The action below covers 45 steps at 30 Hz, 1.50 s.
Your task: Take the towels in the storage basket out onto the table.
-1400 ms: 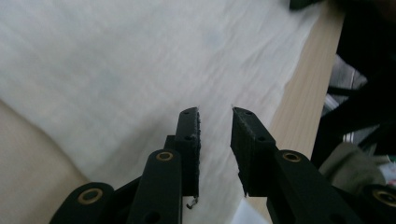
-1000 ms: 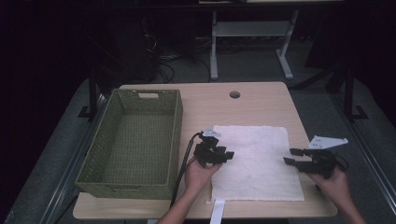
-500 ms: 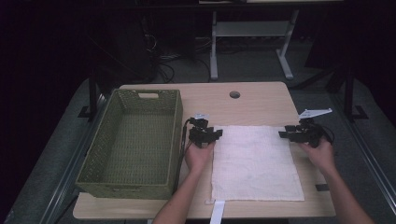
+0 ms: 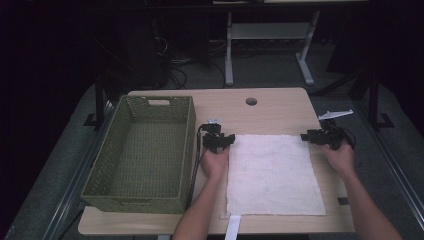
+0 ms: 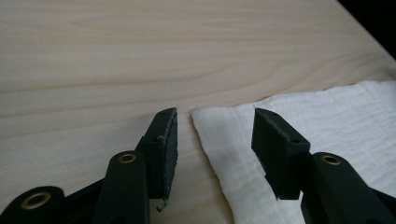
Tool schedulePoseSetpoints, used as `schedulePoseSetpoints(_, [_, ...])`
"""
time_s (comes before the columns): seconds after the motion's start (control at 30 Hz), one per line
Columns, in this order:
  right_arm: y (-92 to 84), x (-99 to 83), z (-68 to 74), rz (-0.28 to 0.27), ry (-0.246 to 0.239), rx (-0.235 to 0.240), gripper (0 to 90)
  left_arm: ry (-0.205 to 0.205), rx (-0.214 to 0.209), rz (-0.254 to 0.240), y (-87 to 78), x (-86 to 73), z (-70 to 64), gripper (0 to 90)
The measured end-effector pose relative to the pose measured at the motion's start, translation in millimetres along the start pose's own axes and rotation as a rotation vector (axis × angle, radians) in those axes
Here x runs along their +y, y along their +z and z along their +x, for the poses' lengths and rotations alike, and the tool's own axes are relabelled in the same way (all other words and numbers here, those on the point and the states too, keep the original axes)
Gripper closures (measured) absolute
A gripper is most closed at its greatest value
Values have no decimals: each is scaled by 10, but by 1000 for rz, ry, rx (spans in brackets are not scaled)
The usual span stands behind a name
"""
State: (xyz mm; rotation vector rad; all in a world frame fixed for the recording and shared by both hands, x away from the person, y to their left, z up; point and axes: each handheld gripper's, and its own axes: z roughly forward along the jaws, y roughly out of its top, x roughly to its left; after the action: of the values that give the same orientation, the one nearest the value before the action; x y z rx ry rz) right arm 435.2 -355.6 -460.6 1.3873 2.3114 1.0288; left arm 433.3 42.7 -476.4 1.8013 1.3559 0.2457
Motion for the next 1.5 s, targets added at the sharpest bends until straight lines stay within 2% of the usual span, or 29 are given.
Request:
schedulePoseSetpoints(0.2, [58, -10, -29, 21, 9, 0, 570, 3, 14, 12, 71, 51, -61, 533])
schedulePoseSetpoints(0.3, [97, -18, -34, 34, 22, 3, 591, -2, 37, 11, 95, 60, -88, 606])
schedulePoseSetpoints(0.37, [110, -24, -51, 18, 33, 17, 613, 28, 73, 26, 97, 67, -109, 686])
schedulePoseSetpoints(0.4, [118, -27, -54, 10, 38, 26, 656, 28, 73, 26, 97, 67, -109, 741])
schedulePoseSetpoints(0.5, [129, -28, -47, 13, 31, 51, 788, 39, 39, 50, 107, 63, -110, 842])
schedulePoseSetpoints(0.6, [130, -38, -53, 16, 31, 80, 832, 33, 8, 54, 94, 53, -91, 874])
schedulePoseSetpoints(0.7, [115, -45, -52, 19, 37, 89, 841, 31, -3, 50, 68, 49, -74, 882])
schedulePoseSetpoints(0.77, [92, -56, -61, 10, 38, 93, 846, 15, -25, 43, 26, 52, -49, 883])
schedulePoseSetpoints(0.83, [59, -58, -64, 2, 55, 106, 848, 13, -36, 34, -4, 60, -42, 883])
schedulePoseSetpoints(0.93, [-21, -33, -56, -32, 52, 126, 849, 10, -70, 8, -95, 97, -56, 885])
schedulePoseSetpoints(1.13, [-218, -10, -17, -70, 29, 153, 849, 22, -109, -31, -261, 124, -119, 885])
schedulePoseSetpoints(1.3, [-382, -41, 37, -89, -5, 171, 849, 52, -136, -52, -409, 119, -190, 886])
schedulePoseSetpoints(1.37, [-415, -53, 45, -95, -7, 177, 849, 53, -145, -53, -429, 113, -199, 886])
schedulePoseSetpoints(1.5, [-559, -131, 83, -125, -8, 208, 848, 62, -173, -76, -590, 76, -277, 886])
